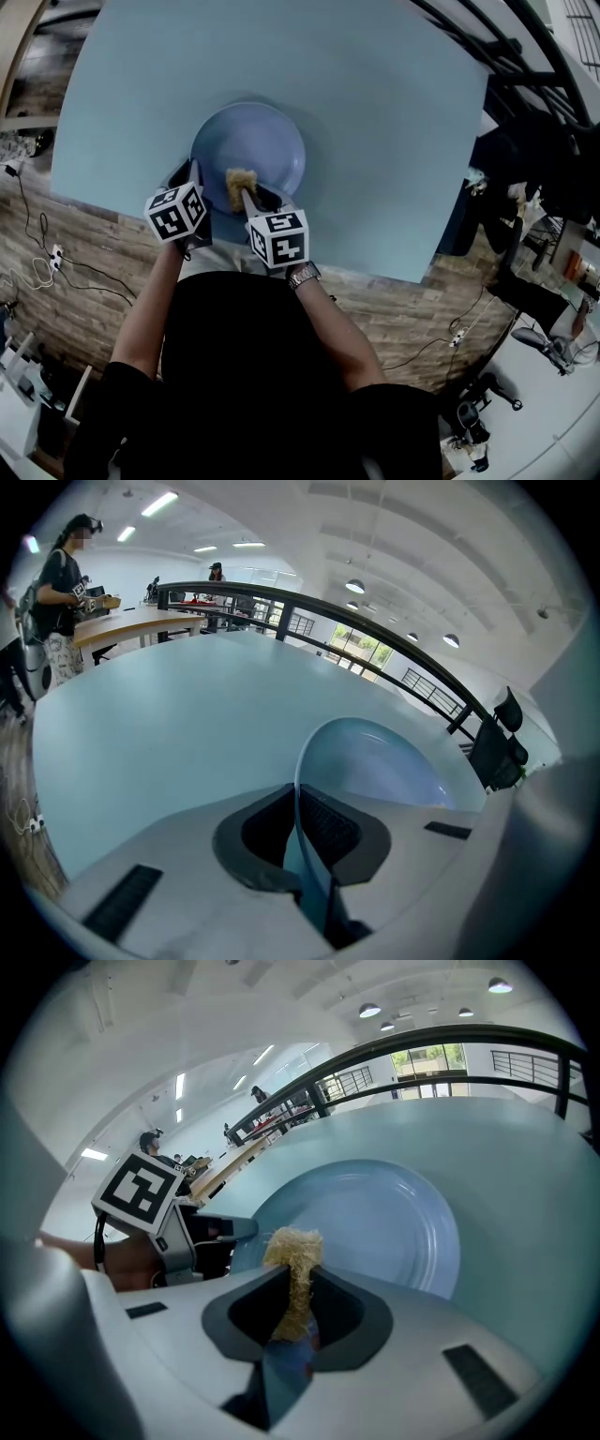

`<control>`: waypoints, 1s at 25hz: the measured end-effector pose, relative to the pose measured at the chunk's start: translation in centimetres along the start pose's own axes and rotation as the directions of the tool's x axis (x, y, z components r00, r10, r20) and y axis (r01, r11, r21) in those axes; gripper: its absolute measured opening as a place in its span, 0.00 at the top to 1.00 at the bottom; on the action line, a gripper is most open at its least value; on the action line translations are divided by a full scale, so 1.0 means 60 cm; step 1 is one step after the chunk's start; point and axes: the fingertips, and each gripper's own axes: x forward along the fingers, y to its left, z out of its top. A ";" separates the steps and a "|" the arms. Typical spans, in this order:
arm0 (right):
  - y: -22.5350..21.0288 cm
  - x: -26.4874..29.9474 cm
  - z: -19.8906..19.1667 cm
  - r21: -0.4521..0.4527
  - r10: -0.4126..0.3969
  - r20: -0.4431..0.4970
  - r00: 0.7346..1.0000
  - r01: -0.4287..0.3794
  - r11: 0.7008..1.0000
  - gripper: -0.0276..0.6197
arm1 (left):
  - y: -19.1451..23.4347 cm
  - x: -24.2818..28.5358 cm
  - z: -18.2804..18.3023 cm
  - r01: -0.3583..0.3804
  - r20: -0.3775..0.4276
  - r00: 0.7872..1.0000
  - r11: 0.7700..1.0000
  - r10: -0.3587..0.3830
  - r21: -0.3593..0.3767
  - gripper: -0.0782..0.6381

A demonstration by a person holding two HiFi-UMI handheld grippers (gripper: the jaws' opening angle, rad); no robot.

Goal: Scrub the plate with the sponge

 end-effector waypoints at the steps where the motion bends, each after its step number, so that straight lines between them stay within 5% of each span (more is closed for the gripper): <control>1: -0.004 -0.001 -0.001 0.002 -0.001 0.001 1.000 0.001 1.000 0.85 | 0.000 0.001 0.000 -0.001 0.001 1.000 1.000 0.001 0.001 0.88; 25: -0.077 -0.043 -0.008 0.061 -0.065 0.016 0.998 0.064 0.996 0.85 | 0.000 0.000 -0.004 0.001 -0.001 1.000 1.000 -0.001 0.015 0.88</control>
